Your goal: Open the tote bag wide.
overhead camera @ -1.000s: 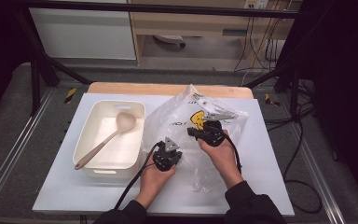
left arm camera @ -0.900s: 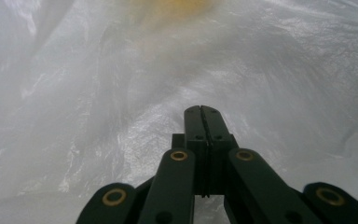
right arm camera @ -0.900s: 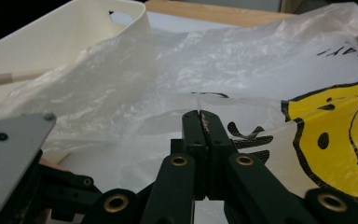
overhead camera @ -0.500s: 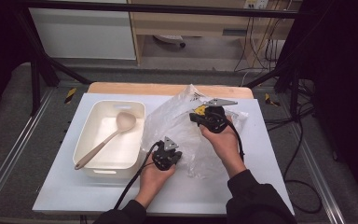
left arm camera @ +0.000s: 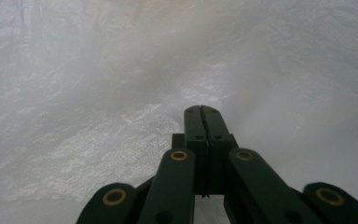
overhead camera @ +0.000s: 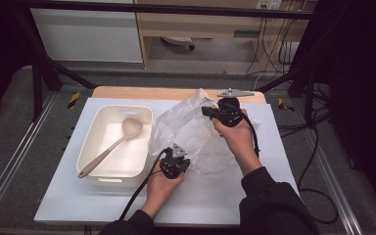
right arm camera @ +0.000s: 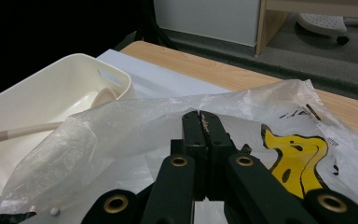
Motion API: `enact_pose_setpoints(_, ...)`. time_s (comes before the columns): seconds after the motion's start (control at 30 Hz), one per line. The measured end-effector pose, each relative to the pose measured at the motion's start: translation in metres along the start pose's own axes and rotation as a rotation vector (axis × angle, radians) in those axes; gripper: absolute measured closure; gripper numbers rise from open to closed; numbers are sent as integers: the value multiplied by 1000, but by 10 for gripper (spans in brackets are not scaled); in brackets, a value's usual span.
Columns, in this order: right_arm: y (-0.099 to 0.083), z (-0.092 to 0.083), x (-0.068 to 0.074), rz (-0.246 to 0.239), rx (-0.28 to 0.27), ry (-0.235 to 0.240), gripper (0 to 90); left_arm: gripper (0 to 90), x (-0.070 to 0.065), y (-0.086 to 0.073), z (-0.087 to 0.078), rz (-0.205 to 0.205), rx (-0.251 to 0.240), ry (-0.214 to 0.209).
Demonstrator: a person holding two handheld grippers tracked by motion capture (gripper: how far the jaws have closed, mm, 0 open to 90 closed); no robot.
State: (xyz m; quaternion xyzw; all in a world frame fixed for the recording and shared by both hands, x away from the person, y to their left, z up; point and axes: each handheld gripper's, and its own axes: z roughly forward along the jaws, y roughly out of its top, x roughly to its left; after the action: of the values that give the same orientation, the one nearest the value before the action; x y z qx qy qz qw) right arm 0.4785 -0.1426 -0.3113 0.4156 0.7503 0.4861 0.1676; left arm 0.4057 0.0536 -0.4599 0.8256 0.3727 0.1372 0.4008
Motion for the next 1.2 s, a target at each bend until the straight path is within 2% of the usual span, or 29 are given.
enact_pose_setpoints(0.23, 10, 0, 0, -2, 0, -8, 900, 900, -1, 0, 0, -6, -7, 2)
enact_pose_setpoints(0.67, 17, 0, -4, 28, -10, 5, 900, 900, -1, 0, 0, 1, -6, 8)
enact_pose_setpoints(0.73, 20, -2, -4, 33, -15, 6, 900, 900, -2, 0, 1, 8, -7, 10)
enact_pose_setpoints(0.77, 21, -2, -4, 35, -16, 8, 900, 900, -2, 0, 0, 35, 0, 12)
enact_pose_setpoints(0.83, 24, -3, -4, 36, -20, 9, 900, 900, -2, 0, 0, 47, 6, 16)
enact_pose_setpoints(1.1, 36, -15, -4, 34, -48, 1, 900, 900, -3, 0, 0, 33, 4, 4)
enact_pose_setpoints(1.17, 39, -19, -6, 27, -58, -3, 900, 900, -2, 0, 0, 44, 6, 8)
enact_pose_setpoints(1.2, 40, -21, -6, 26, -61, -5, 900, 900, -3, 0, 0, 26, 0, 16)
